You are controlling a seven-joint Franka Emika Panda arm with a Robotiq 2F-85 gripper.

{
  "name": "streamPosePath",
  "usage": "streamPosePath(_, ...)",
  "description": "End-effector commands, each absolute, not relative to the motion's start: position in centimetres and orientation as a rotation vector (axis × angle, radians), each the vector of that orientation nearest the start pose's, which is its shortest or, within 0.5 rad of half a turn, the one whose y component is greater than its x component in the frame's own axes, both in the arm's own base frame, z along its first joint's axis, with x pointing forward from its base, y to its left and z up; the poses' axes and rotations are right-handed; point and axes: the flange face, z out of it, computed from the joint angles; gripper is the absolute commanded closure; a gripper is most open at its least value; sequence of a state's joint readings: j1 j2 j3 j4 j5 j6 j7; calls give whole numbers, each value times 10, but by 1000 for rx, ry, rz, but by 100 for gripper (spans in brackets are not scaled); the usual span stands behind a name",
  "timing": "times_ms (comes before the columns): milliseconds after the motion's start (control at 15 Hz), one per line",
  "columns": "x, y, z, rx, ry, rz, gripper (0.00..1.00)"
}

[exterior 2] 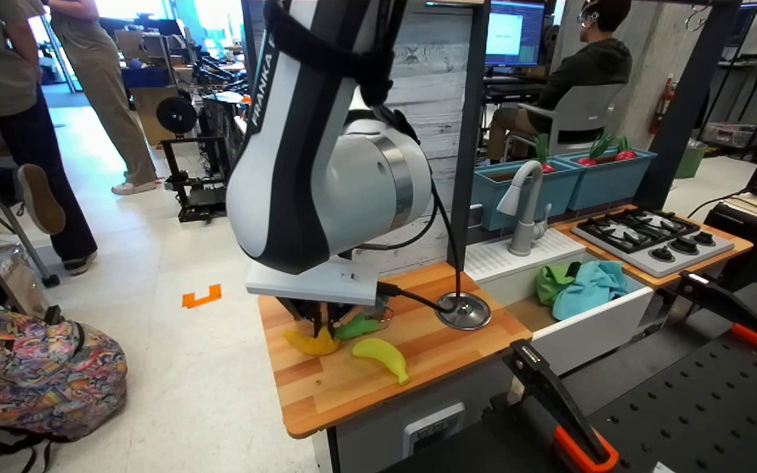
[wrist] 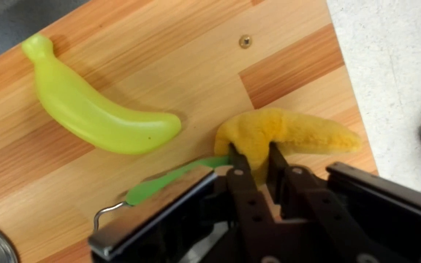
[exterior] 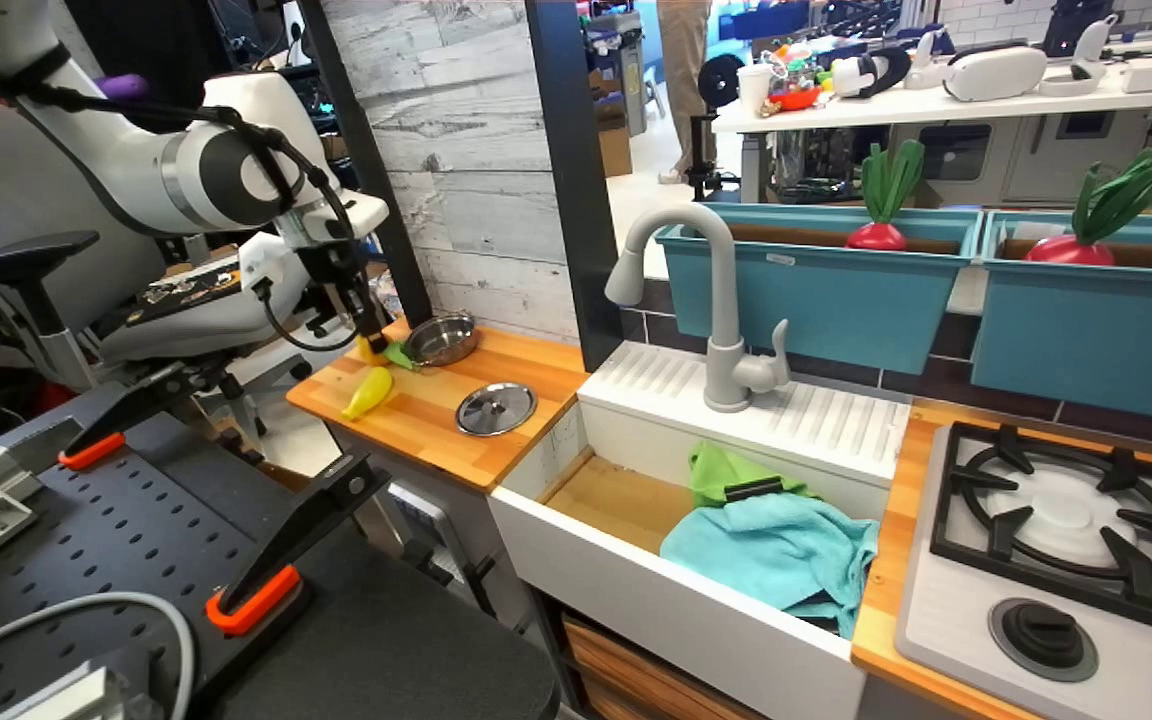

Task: Pick up the carrot plush toy and put it in the pot

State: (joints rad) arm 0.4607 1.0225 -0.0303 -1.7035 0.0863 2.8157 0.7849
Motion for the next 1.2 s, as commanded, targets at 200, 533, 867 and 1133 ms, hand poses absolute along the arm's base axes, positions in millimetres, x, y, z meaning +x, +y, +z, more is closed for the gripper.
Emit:
streamPosePath(200, 566, 274, 39, -3035, 519, -56, 98)
streamPosePath(533, 570, 252, 82, -3019, 498, -125, 97)
streamPosePath(867, 595, 212, 105, -3001, 540, -196, 97)
streamPosePath(1133, 609, 179, 100, -3003, 595, -200, 97)
